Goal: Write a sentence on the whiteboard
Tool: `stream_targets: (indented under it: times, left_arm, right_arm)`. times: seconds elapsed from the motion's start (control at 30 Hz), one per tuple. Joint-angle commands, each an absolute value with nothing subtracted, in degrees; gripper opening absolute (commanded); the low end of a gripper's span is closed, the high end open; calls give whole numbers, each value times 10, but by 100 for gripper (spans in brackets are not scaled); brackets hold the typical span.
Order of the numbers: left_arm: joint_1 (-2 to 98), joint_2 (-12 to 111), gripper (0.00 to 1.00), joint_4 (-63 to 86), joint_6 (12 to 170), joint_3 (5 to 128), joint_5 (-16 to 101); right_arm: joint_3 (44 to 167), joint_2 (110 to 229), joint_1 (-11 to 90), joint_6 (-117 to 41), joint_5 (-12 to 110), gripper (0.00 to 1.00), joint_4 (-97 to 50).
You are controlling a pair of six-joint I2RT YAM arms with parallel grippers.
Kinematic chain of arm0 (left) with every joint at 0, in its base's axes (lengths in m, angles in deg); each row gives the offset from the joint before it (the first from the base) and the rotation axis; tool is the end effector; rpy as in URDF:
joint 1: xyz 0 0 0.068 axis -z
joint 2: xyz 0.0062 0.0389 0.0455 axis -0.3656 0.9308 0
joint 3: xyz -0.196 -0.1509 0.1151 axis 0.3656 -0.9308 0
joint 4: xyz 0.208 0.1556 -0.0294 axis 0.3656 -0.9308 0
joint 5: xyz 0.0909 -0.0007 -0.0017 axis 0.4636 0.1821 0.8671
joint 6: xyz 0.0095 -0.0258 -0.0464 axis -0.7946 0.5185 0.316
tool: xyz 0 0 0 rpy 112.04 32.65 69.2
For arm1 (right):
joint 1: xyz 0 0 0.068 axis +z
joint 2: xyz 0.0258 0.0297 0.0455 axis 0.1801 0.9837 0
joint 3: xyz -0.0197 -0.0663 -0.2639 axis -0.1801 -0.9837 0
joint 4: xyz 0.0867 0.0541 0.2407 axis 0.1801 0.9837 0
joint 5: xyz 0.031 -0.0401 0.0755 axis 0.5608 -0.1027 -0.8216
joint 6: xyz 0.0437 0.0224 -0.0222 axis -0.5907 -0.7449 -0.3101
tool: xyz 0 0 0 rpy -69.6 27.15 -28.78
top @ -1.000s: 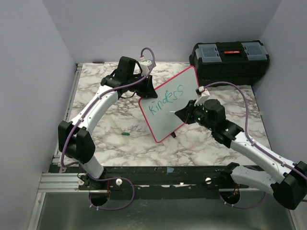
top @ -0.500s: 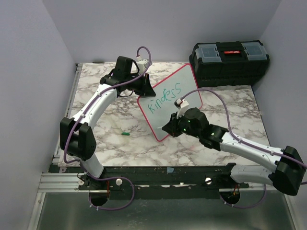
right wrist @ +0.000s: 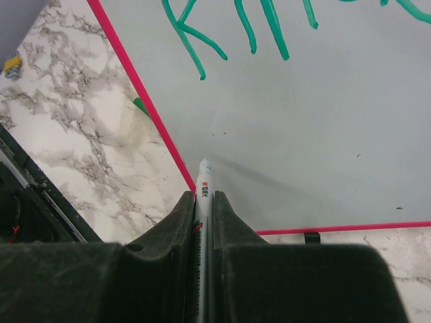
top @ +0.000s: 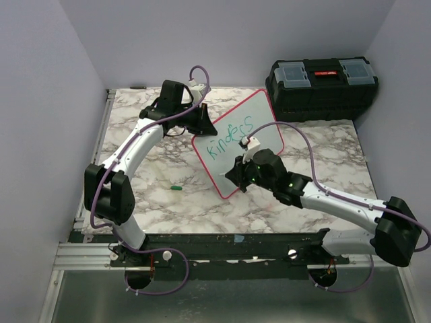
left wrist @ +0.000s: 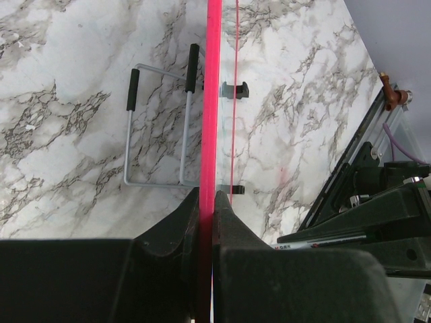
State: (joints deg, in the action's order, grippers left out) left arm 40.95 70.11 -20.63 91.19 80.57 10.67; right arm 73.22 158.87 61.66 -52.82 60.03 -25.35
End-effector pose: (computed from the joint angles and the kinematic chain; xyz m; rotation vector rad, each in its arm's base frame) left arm 0.3474 -0.1472 0.3275 0.5326 2.2331 -1.0775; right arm 0.1743 0.2146 0.2581 -0.5022 2.0380 0.7431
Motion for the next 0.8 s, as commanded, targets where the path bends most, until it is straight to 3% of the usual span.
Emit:
stream_targets:
  times: [0.0, 0.77]
  left_arm:
    - [401, 719, 0, -217, 858, 789, 184]
    - [399, 715, 0, -215, 858, 788, 178]
  right_arm:
    - [756, 1606, 622, -508, 598, 1, -284]
    - [721, 1629, 633, -514, 625, 1, -299]
